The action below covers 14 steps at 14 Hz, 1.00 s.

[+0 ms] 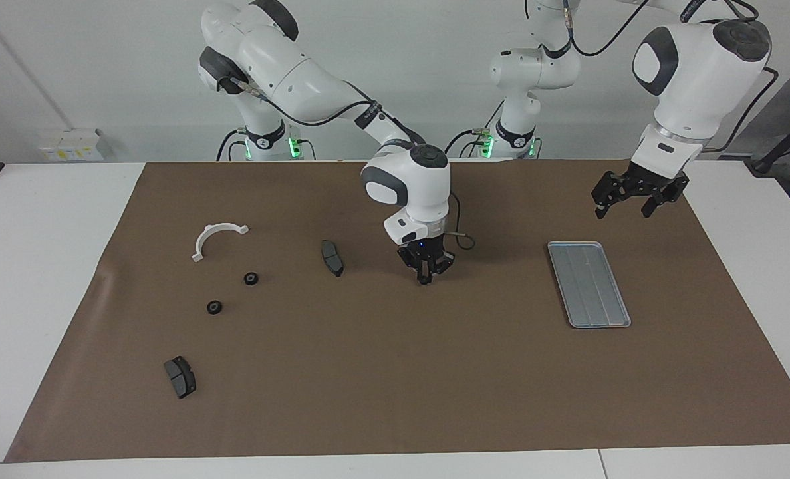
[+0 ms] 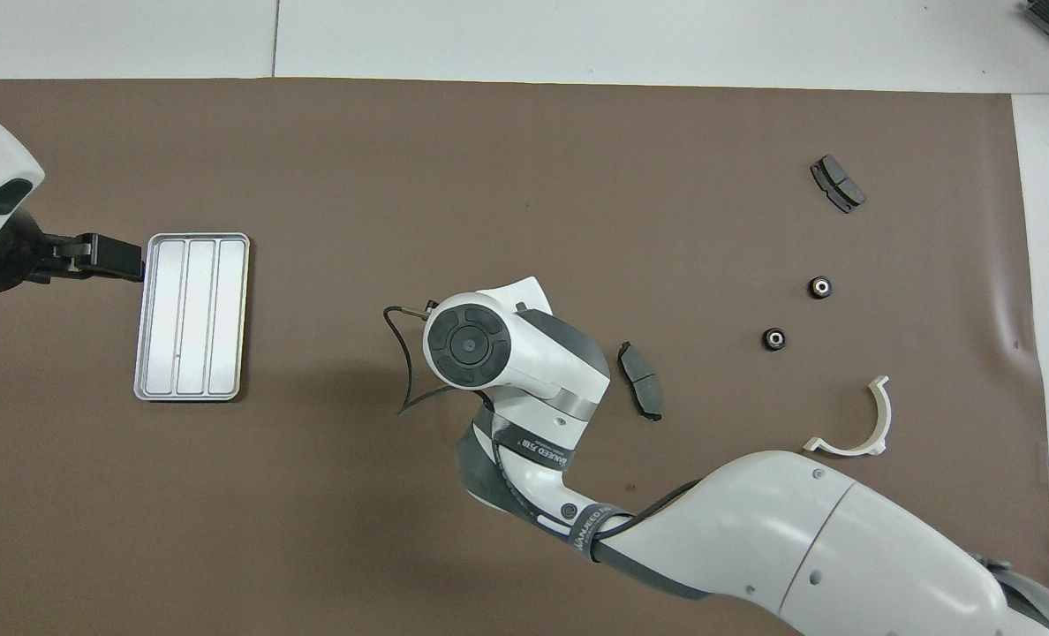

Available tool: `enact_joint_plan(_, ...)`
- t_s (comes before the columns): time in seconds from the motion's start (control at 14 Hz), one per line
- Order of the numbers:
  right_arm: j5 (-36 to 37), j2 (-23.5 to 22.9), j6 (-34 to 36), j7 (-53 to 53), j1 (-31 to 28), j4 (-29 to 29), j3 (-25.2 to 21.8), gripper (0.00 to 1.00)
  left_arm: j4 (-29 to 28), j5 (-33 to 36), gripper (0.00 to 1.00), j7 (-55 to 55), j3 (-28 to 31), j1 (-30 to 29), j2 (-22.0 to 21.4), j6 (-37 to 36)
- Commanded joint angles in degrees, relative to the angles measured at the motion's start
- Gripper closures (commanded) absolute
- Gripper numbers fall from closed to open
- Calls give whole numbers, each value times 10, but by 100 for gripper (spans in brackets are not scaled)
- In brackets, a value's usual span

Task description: Pick bearing gear from pile to tray

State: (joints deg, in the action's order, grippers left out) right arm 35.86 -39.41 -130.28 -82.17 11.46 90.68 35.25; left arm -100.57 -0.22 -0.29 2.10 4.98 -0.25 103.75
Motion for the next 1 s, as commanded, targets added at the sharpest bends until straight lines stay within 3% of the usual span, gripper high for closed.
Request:
enact_joint_plan(0.0, 14, -6, -3, -7, -9, -4, 12, 0, -34, 1, 0, -53, 2, 25, -21, 29)
enact_joint_plan(0.43, 43, 16, 33, 7, -20, 1, 11, 0, -31, -33, 0, -158, 2, 99, 31, 104)
enact_joint_plan(0.71, 13, 118, 71, 145, -70, 55, -8, 0, 33, -36, 0, -206, 3, 163, 110, 125)
enact_joint_plan(0.93, -82, 188, 70, 315, -72, 90, -96, 0, 99, -36, 0, -234, 4, 210, 184, 117)
